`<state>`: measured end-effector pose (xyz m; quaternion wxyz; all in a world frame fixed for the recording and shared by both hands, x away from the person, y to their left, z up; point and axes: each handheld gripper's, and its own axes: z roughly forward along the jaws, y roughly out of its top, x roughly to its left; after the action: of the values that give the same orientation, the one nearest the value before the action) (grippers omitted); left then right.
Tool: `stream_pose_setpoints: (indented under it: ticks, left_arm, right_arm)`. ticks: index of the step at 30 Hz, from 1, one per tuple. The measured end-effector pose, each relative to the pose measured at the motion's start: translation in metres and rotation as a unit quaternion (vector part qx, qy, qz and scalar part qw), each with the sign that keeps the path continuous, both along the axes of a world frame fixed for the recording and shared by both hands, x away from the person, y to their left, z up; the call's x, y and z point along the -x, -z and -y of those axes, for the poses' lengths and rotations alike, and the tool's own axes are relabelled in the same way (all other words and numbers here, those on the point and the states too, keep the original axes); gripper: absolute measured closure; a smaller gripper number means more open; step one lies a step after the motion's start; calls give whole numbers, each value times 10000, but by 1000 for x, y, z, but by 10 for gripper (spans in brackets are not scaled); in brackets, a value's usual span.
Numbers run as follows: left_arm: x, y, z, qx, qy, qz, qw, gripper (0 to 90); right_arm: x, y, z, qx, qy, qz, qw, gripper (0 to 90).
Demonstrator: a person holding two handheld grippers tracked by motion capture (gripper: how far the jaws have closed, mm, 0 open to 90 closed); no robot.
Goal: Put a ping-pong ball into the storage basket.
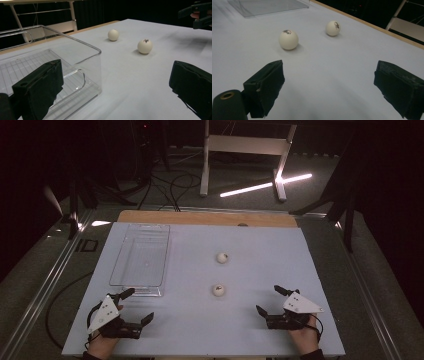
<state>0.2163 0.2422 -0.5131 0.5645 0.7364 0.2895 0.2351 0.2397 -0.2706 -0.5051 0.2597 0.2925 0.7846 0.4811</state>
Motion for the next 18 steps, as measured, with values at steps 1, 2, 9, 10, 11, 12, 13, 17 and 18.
stream_pose_setpoints:
  ticks: [1, 2, 9, 10, 11, 12, 13, 17, 18]
  left_arm:
    - [0, 0, 0, -3, 0, 3, 10000, 6]
    - [0, 0, 0, -3, 1, 7, 10000, 6]
    - [-1, 0, 0, 24, -4, -7, 10000, 6]
    - [-2, 0, 0, 16, -17, -4, 10000, 6]
    - [-2, 0, 0, 16, -16, -6, 10000, 6]
    - [-2, -1, 0, 19, -18, 8, 10000, 6]
    - [-2, -1, 0, 32, -23, 18, 10000, 6]
    - [-1, -1, 0, 21, -32, 21, 10000, 6]
    - [-1, -1, 0, 18, -30, 18, 10000, 6]
  right_arm:
    - [1, 0, -1, 15, 2, -9, 10000, 92]
    - [1, 0, -1, 72, -12, 17, 10000, 92]
    - [1, -1, 1, -18, 24, 64, 10000, 92]
    - [1, -1, 2, 23, 45, 80, 10000, 92]
    - [1, -1, 2, 36, 43, 70, 10000, 92]
    - [1, -1, 1, 19, 32, 70, 10000, 92]
    - [1, -1, 1, 31, 32, 78, 10000, 92]
    - [2, -2, 2, 7, 36, 98, 9999, 93]
    - [2, -2, 2, 5, 37, 96, 9999, 92]
